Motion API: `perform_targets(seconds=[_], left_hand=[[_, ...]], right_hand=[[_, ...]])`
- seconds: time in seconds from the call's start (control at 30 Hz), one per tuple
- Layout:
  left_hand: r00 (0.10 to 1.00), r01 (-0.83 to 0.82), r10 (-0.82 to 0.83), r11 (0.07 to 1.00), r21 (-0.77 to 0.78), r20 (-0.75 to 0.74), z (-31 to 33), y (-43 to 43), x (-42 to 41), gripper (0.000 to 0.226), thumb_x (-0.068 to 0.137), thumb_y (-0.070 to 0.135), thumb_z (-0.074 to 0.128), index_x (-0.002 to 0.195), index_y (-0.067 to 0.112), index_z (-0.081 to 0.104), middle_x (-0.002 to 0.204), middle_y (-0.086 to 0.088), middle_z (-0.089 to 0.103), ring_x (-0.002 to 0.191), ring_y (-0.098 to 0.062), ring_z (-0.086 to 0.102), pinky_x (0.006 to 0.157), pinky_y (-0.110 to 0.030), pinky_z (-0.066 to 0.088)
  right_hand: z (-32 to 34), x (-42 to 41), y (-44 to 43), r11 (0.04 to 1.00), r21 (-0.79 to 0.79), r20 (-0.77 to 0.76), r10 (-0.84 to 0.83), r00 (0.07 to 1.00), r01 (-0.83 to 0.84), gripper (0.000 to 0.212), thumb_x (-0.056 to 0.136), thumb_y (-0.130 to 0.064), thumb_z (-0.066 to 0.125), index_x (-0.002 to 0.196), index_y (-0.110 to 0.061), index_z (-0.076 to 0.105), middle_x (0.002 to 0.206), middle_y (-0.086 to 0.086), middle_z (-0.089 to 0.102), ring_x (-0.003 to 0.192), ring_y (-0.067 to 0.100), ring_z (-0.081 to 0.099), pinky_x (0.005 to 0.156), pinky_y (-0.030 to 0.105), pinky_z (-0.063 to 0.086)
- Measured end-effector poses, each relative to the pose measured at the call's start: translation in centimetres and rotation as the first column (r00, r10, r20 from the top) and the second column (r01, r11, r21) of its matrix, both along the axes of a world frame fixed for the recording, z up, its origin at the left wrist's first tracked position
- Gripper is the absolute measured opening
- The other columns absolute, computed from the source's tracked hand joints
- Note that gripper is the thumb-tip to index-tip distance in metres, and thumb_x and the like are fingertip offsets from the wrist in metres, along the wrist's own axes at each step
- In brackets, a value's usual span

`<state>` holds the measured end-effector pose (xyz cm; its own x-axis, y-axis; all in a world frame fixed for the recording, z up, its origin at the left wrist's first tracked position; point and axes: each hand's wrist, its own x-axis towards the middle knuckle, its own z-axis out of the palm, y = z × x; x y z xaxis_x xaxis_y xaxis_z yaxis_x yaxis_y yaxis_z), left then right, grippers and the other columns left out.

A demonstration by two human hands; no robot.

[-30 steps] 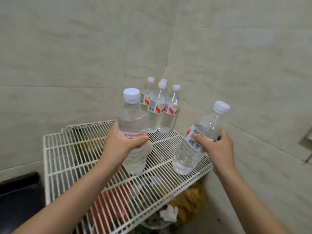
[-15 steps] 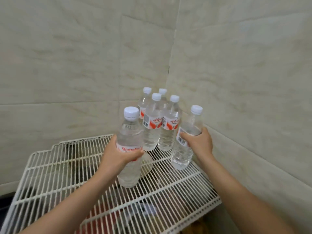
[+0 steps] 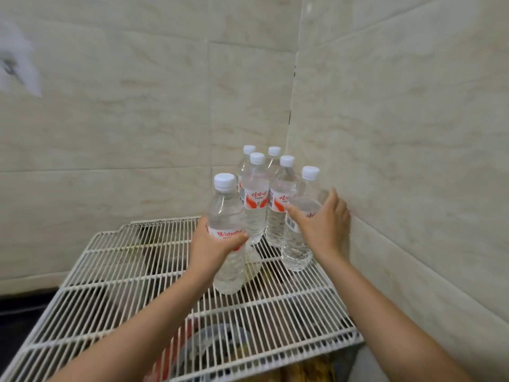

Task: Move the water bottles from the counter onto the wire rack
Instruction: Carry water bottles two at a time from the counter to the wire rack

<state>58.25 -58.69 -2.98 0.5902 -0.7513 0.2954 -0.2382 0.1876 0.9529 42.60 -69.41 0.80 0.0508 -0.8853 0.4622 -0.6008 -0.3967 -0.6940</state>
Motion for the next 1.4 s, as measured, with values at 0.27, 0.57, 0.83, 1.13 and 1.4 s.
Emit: perform_targets(seconds=[0.27, 0.57, 0.83, 1.13, 1.4], left_hand=[[0.919, 0.364, -0.368, 0.930, 0.051, 0.143, 2.2, 1.3, -0.3, 0.053, 0.051, 0.020, 0.080, 0.099, 0.019, 0.059, 0.084, 0.001, 0.067, 0.076, -0.012, 0.066, 0.060, -0.021, 0.053], [0.593, 0.798, -0.805, 0.589, 0.126, 0.004, 4.9, 0.9, 2.0, 0.061, 0.045, 0.035, 0.087, 0.099, 0.015, 0.068, 0.092, -0.001, 0.074, 0.086, -0.013, 0.069, 0.076, -0.024, 0.054], [0.763, 0.644, -0.637, 0.739, 0.197, -0.105, 3.6, 1.1, 4.1, 0.085, 0.045, 0.061, 0.078, 0.118, 0.025, 0.055, 0.113, -0.002, 0.066, 0.107, -0.020, 0.061, 0.090, -0.038, 0.052], [0.830, -0.308, -0.049, 0.790, 0.531, 0.556, -2.7, 2.8, 6.7, 0.063, 0.087, 0.046, 0.048, 0.139, 0.014, 0.032, 0.146, -0.011, 0.036, 0.135, -0.030, 0.032, 0.110, -0.050, 0.030], [0.780, -0.449, -0.048, 0.653, 0.610, 0.624, -6.7, 4.1, 6.7, 0.061, 0.086, 0.047, 0.047, 0.139, 0.021, 0.031, 0.147, -0.008, 0.032, 0.138, -0.029, 0.023, 0.115, -0.052, 0.018]], right_hand=[[11.6, 2.1, 6.4, 0.590, 0.120, -0.419, 0.759, 0.498, -0.798, 0.040, 0.086, -0.014, 0.055, 0.126, -0.022, 0.053, 0.101, -0.019, 0.050, 0.090, -0.010, 0.048, 0.079, 0.009, 0.035], [14.1, 2.8, 4.9, 0.429, 0.360, -0.318, 0.891, 0.323, -0.828, 0.036, 0.088, -0.004, 0.056, 0.123, -0.012, 0.054, 0.092, 0.008, 0.050, 0.054, 0.005, 0.048, 0.051, 0.014, 0.044], [14.5, 3.4, 4.5, 0.635, 0.194, -0.351, 0.757, 0.551, -0.748, 0.016, 0.086, -0.015, 0.062, 0.079, -0.004, 0.052, 0.059, 0.008, 0.036, 0.040, 0.011, 0.038, 0.036, 0.014, 0.028], [10.8, 6.7, 3.9, 0.937, -0.087, -0.230, 0.311, 0.922, -0.338, 0.048, 0.074, -0.018, 0.063, 0.045, -0.014, 0.024, 0.045, 0.001, 0.025, 0.044, 0.013, 0.023, 0.037, 0.021, 0.017], [8.4, 8.7, 1.1, 0.977, 0.085, -0.055, 0.200, 0.978, -0.196, 0.037, 0.077, -0.023, 0.066, 0.107, -0.003, 0.057, 0.108, 0.014, 0.063, 0.099, 0.031, 0.060, 0.073, 0.030, 0.046]])
